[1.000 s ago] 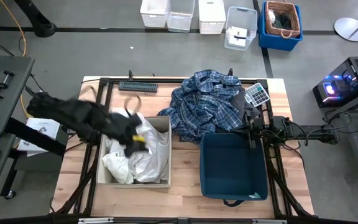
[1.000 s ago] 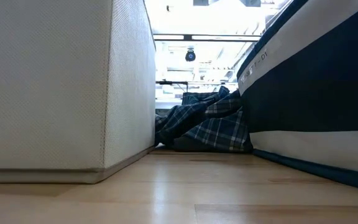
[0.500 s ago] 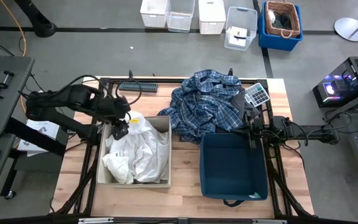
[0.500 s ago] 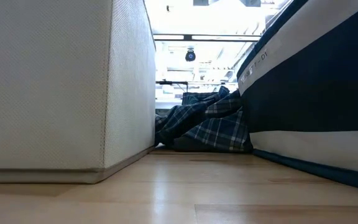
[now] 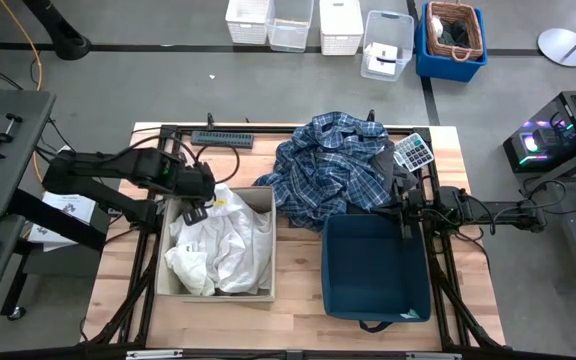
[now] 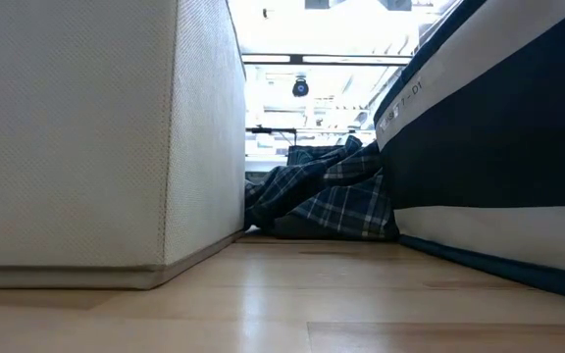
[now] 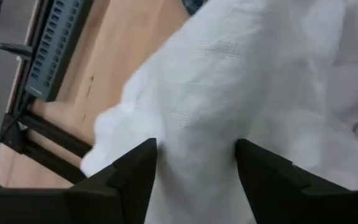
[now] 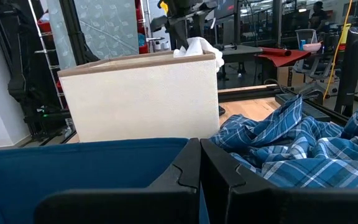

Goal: Sort clothes
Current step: Put the white polo shirt into the white laundry bin

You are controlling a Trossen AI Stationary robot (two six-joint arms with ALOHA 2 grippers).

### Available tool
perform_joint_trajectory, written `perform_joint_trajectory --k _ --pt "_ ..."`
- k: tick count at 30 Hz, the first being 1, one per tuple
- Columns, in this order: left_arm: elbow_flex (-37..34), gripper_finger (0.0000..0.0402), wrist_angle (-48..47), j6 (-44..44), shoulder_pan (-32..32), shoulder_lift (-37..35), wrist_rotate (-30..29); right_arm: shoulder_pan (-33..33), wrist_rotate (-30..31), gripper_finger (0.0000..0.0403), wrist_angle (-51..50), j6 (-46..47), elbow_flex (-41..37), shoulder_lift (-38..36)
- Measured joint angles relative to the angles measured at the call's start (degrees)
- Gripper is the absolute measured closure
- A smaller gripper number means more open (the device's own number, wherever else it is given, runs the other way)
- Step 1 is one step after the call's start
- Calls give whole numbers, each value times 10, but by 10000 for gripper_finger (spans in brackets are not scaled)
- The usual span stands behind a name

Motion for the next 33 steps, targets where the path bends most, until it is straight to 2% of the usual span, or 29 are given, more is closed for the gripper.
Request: perform_joint_trajectory --k 2,6,7,12,16,19,22,27,29,33 --pt "0 231 4 -14 -5 1 6 0 0 402 0 0 0 0" --pt "10 368 24 -53 -30 1 16 0 0 402 0 0 0 0" --pt "20 382 33 -68 -41 1 17 0 0 402 0 0 0 0" --pt "62 399 131 -99 -137 1 25 0 0 402 0 0 0 0" --pt "48 400 209 -111 -217 6 74 0 0 402 0 0 0 0" --pt "-5 400 241 -158 -259 19 91 0 0 402 0 0 0 0" --pt "-98 401 304 -214 -280 30 100 0 0 402 0 0 0 0" --pt "-264 400 586 -302 -276 64 218 0 0 402 0 0 0 0" --pt "-293 393 654 -339 -271 79 249 0 0 402 0 0 0 0" --pt "-299 361 653 -322 -256 98 290 0 0 402 0 0 0 0"
